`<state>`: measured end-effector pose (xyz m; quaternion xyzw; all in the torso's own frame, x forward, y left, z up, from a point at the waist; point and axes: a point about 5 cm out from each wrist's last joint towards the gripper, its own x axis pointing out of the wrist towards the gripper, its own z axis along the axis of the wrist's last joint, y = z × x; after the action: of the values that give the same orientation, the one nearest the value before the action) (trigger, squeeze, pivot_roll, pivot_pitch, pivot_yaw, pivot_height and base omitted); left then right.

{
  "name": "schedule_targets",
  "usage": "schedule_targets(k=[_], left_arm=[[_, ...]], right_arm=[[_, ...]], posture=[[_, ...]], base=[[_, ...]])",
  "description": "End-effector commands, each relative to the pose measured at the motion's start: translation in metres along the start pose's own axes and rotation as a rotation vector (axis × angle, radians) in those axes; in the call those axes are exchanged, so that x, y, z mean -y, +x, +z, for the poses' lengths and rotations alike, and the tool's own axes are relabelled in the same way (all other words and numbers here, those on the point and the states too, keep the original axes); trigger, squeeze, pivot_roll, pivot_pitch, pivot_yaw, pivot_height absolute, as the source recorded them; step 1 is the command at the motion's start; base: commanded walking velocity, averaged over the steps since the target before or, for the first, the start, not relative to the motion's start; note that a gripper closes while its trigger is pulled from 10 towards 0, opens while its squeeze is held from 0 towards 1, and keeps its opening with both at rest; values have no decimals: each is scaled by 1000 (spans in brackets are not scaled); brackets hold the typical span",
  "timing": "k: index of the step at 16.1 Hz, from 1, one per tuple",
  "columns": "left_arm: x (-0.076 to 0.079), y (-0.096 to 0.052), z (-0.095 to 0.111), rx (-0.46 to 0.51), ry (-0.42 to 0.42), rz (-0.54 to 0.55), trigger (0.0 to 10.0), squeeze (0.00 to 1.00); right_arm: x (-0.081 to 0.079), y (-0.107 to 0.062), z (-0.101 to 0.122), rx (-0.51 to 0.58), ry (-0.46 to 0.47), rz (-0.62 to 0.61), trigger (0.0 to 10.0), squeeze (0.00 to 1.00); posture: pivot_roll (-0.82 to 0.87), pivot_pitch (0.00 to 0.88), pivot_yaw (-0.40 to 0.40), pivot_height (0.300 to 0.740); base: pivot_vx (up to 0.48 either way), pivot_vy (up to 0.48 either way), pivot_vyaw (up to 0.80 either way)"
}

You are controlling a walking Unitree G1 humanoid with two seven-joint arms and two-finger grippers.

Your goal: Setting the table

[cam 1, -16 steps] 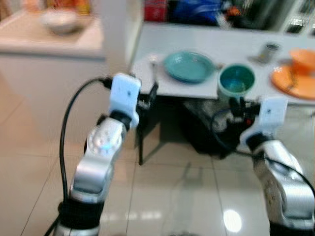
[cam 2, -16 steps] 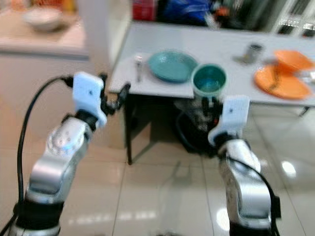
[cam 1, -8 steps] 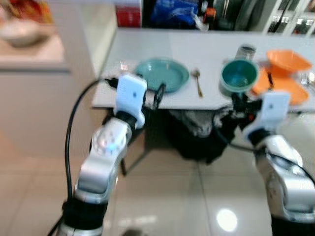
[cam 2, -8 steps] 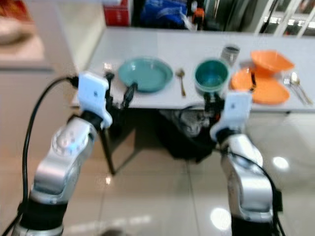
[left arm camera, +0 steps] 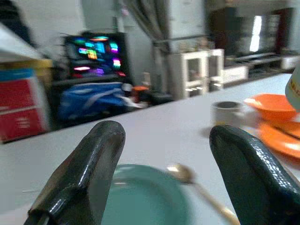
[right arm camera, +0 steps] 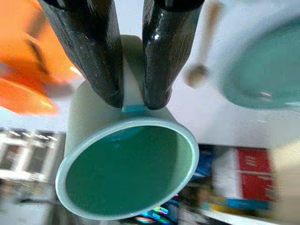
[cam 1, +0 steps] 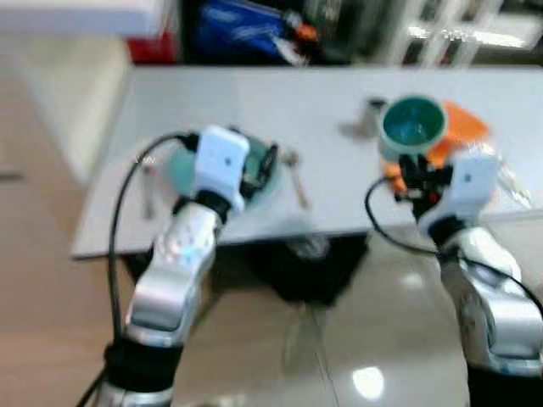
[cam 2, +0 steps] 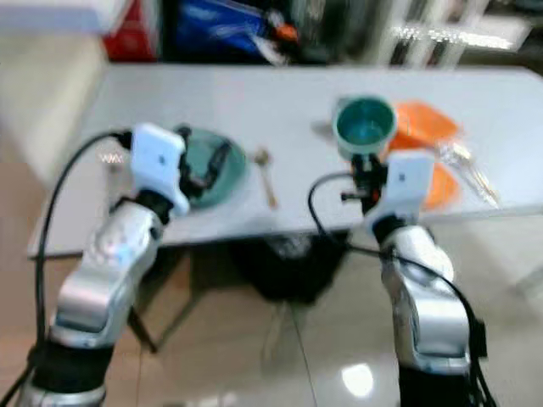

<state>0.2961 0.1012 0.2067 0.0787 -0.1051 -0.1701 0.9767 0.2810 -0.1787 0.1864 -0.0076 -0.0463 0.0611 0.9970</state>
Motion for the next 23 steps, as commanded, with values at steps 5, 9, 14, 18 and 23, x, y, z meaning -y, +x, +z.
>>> schedule_targets(k=[5, 9, 14, 18, 23], left_arm=[[-1, -1, 7, 19, 52, -9, 10000, 0], [1, -3, 7, 12, 58, -32, 10000, 0], [23, -4, 4, -5, 46, -179, 10000, 0], [33, -22, 3, -22, -10, -277, 10000, 0], [42, -38, 14, 24, 5, -411, 10000, 0]], right_arm=[[-10, -1, -1, -14, 48, 62, 10000, 0], [-11, -1, -2, -9, 55, 30, 10000, 0], [-4, 9, -6, -87, -32, -41, 10000, 0], [10, 19, -9, -109, 75, -57, 10000, 0], [23, 49, -11, -119, 170, -48, 10000, 0]], posture=[[20, 2, -51, 740], [17, 22, -42, 740], [2, 126, -39, 740], [-3, 222, -35, 740], [18, 240, -47, 740]], base=[[433, 0, 319], [399, 0, 200], [378, 0, 0], [0, 0, 0], [0, 0, 0]])
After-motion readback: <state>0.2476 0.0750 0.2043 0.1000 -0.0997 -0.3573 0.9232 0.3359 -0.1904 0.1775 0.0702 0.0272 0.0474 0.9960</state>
